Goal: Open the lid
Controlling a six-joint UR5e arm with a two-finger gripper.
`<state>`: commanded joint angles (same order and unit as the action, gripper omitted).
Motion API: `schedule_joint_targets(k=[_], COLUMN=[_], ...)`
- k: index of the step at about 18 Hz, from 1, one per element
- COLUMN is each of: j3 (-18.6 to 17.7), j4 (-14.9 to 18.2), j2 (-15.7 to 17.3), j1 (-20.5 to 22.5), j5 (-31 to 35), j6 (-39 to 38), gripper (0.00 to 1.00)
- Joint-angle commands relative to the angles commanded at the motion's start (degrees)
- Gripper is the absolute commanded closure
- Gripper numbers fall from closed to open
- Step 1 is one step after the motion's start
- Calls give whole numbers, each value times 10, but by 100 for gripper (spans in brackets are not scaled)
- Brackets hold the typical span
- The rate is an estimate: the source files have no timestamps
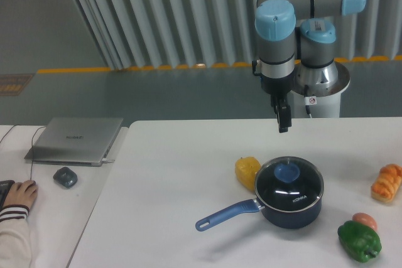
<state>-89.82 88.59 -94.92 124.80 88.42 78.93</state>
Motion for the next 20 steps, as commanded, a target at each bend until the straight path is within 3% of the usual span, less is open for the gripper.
schedule_joint_targets(k=[18,20], j3=[4,7], j4=[2,-14], j2=[-1,-3], j1=[2,1], j5=[-2,0], j6=[-3,-1], gripper=[0,0])
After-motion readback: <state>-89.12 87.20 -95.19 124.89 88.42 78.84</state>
